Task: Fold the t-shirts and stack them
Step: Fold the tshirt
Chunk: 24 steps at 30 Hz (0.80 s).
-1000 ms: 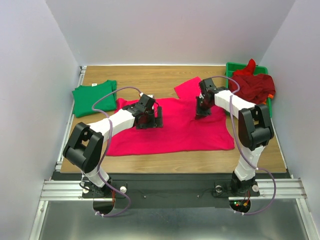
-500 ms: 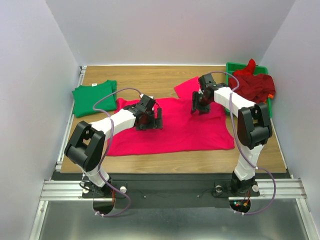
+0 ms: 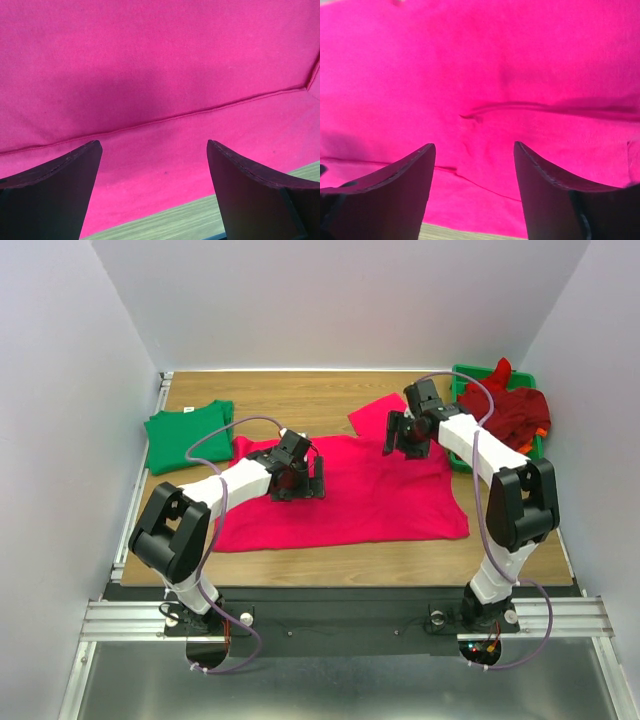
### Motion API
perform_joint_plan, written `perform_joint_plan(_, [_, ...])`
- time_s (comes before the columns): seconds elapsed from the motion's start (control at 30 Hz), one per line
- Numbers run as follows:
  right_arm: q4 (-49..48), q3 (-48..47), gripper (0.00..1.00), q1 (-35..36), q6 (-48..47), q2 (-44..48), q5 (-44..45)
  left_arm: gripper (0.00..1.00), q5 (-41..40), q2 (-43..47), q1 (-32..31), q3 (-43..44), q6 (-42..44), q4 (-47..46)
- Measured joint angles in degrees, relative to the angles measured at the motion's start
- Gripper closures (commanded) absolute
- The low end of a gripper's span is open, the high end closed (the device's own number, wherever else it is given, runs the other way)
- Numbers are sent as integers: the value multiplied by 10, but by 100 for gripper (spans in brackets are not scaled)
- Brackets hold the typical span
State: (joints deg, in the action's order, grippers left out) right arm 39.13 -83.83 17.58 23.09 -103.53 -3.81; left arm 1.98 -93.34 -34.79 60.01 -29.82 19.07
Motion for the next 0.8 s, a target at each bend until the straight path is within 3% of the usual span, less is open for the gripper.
perform_joint_plan(0.33, [5,87,18,-15,3,-1,14,2,-2,45,0,-73,3,-14])
perform_joint_plan(0.8, [-25,200,14,-23,-6,31,23,1,8,88,0,-169,15,-111])
